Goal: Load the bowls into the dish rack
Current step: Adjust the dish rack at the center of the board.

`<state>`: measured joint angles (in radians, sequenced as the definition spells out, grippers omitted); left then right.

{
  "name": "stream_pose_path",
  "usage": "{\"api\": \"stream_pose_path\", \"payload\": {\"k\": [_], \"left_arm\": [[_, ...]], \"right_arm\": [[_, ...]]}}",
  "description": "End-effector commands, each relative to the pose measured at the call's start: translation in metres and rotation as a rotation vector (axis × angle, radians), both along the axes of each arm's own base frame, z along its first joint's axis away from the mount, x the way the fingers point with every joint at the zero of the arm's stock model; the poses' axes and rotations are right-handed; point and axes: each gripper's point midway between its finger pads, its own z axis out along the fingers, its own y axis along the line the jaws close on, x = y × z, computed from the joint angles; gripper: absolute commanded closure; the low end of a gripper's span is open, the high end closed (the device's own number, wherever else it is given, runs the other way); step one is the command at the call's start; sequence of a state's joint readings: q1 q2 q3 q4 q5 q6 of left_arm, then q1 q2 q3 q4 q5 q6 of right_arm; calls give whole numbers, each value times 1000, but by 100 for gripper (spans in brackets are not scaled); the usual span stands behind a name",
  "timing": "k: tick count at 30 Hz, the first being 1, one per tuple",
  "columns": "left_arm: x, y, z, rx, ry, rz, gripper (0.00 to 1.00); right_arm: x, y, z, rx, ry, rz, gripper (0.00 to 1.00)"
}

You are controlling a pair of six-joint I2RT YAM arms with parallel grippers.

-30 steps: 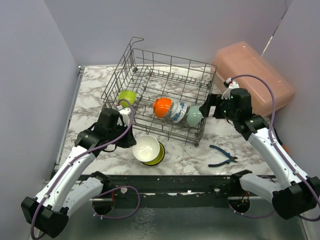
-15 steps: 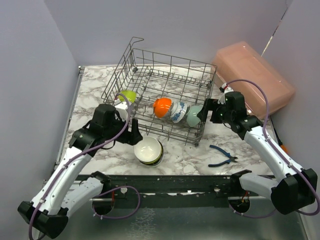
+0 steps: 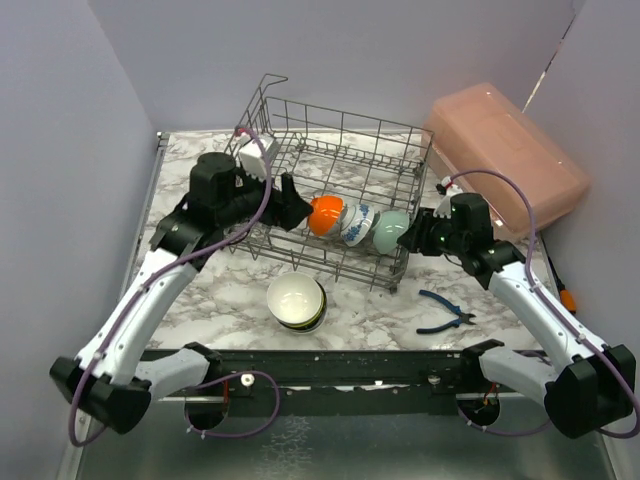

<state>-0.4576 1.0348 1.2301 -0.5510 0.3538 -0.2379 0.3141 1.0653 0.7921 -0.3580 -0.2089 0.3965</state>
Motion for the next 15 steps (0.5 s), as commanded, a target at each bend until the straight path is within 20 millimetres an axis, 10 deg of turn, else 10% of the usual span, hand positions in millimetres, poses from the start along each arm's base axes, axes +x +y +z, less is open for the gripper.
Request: {"api": "stream_pose_path", "payload": {"k": [1,8,15], "left_arm": [[40,-41,11,-106,-6,-61,20],[78,-104,-26,16,-9,-91,19],[103,-165,-67,195,-101,-184,19]], "right_arm": [[-7,8,8,47,-21,44,65],[-22,2,11,44,-29,37,98],[-41,-3,10,44,-4,37,100]]}}
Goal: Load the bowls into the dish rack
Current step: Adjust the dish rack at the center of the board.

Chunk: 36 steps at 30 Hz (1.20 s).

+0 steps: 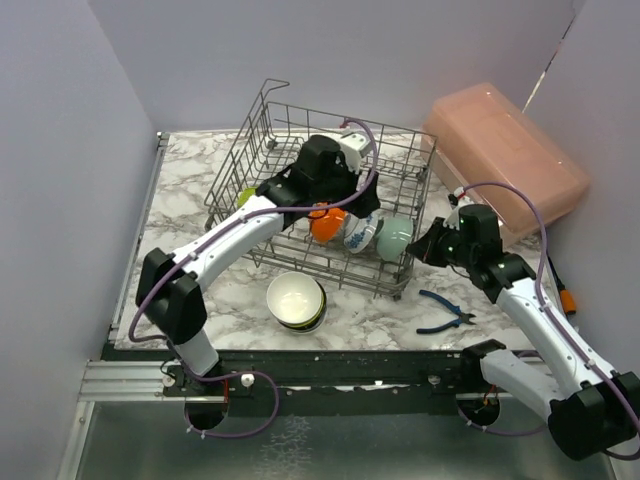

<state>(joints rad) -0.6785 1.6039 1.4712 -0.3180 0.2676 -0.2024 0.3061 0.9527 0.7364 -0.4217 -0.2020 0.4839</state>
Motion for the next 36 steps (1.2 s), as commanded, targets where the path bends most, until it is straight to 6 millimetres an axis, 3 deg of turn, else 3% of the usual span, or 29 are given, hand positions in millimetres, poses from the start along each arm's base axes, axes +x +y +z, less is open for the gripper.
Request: {"api": "stream_pose_path", "payload": {"k": [1,7,8,10,12,18,24,33,36], "left_arm": [[23,-34,-8,105,-162,-70,19],[44,-68,-50,246,-284,-236,22],[48,-72,-57,260,-292,-251,22],[56,-82,-63,263,-304,-270,23],[63,-92,-66,256,-313,-289,24],[84,-113,-76,269,-368,-324,27],[82,-129,-94,251,-409,-446,27],[73,-147,-116,197,-422,-588,28],[77,-152,-124,184,-396,-575,29]], "right_arm": [[-20,5,11,-6,-47,102,100],[-28,3,13,2,-64,108,93],[-27,4,16,7,-74,114,88],[-25,7,22,21,-85,123,64],[-22,12,29,47,-96,135,48],[-4,18,55,142,-134,122,18],[12,1,61,227,-151,73,17],[22,-17,39,221,-126,-10,24],[24,-19,30,207,-111,-24,32]]}}
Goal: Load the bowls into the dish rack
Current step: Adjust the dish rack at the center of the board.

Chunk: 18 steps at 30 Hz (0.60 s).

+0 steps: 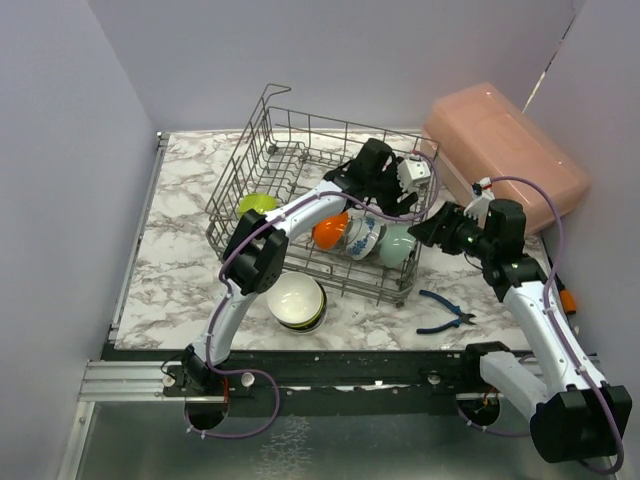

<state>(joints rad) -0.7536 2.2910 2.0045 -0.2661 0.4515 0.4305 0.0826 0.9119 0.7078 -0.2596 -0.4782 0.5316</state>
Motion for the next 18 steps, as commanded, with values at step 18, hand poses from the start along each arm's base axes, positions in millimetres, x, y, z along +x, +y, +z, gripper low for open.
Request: {"api": "stream_pose_path", "payload": {"k": [18], "left_arm": [[-6,-22,20,-99,-13,-92,30]], "right_arm": [[13,-11,-33,-58,40,-36,52]]}}
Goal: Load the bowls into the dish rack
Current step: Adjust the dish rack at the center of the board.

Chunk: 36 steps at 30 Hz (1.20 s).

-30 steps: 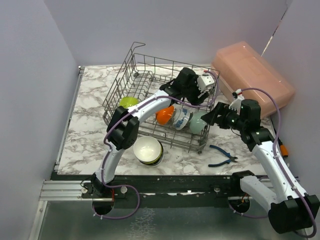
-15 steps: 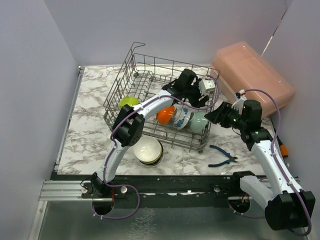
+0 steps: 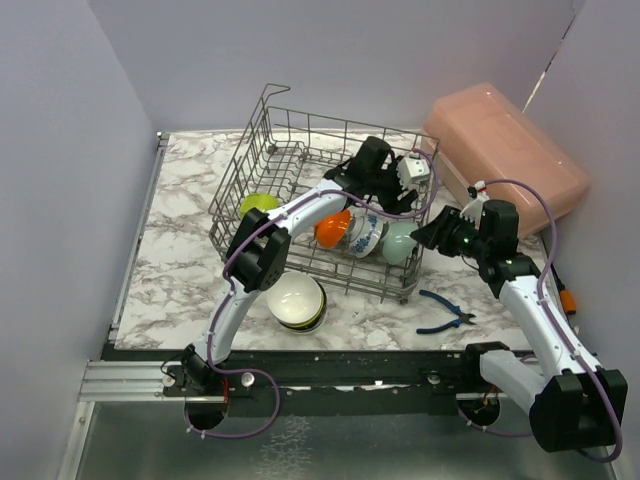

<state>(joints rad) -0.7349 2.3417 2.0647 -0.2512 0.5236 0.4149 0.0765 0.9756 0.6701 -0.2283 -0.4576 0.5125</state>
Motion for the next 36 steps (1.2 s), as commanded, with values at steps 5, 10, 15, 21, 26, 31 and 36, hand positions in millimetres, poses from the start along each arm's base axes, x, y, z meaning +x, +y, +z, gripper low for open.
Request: {"api": "stream_pose_path", "payload": {"k": [5,10,15,21,26,31,36], "left_arm": [[-15,-7,31,-54,-74,-59,31],[-21,2,29,-37,-115,-72,32],[-20,7,18,-11,-134,-71,39],[-8,3,8,5,-139,-39,48],[1,2,2,18,-148,-8,68],[10,5,-2,42,-171,30,74],[18,4,12,27,-192,60,72]], "right_arm": [[7,-6,-7,-33,-11,-17,62],[7,-6,-9,-35,-8,-12,74],[7,-5,-9,-38,-9,-6,82],[8,-4,-10,-36,-1,5,87],[7,-3,-9,-35,4,12,91],[5,-2,-9,-39,15,26,94],[3,-1,-12,-37,26,34,94]]}}
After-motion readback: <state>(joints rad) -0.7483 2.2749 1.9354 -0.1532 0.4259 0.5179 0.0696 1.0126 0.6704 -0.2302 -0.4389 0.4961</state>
